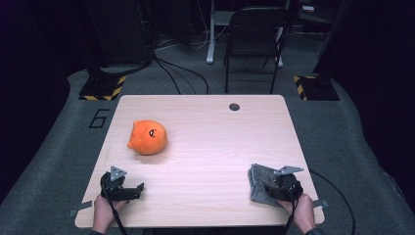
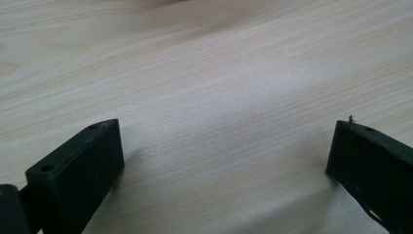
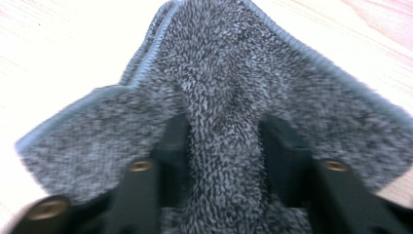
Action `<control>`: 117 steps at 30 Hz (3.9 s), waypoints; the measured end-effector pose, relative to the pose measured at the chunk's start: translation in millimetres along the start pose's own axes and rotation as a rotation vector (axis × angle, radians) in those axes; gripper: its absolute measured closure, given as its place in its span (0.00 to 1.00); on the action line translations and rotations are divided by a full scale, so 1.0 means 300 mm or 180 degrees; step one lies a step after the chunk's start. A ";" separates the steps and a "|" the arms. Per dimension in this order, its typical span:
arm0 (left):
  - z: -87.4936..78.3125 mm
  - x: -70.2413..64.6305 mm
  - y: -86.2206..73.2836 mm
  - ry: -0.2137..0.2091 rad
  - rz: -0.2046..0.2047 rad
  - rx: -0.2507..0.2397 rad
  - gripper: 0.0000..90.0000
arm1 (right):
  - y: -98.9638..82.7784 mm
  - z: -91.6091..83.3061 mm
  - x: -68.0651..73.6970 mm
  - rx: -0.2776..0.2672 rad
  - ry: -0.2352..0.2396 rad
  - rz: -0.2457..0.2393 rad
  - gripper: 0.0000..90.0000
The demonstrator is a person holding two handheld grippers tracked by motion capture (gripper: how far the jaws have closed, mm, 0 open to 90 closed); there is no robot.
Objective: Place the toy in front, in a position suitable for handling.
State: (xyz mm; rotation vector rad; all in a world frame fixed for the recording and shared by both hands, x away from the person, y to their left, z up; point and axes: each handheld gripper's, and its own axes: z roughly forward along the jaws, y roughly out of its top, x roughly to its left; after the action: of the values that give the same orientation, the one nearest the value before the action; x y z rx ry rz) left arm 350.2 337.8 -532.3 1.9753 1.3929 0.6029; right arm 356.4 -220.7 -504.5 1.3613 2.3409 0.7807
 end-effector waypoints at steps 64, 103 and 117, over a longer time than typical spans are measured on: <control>0.000 0.001 0.001 -0.0015 0.0004 0.0005 0.00 | 0.241 0.061 -0.260 -0.0466 -0.0398 0.0331 0.83; 0.000 0.019 0.002 -0.0041 0.0045 0.0003 0.00 | 0.129 -0.122 -0.142 -0.0455 -0.0150 0.0256 0.02; -0.115 0.064 0.162 -0.0256 -0.0086 -0.0309 0.00 | 0.005 -0.163 -0.093 -0.0375 -0.0103 0.0130 0.02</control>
State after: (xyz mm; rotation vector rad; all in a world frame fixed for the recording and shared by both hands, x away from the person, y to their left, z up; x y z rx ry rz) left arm 364.7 352.8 -473.1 1.8807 1.3149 0.5621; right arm 345.7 -258.8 -464.5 1.3654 2.2116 0.8870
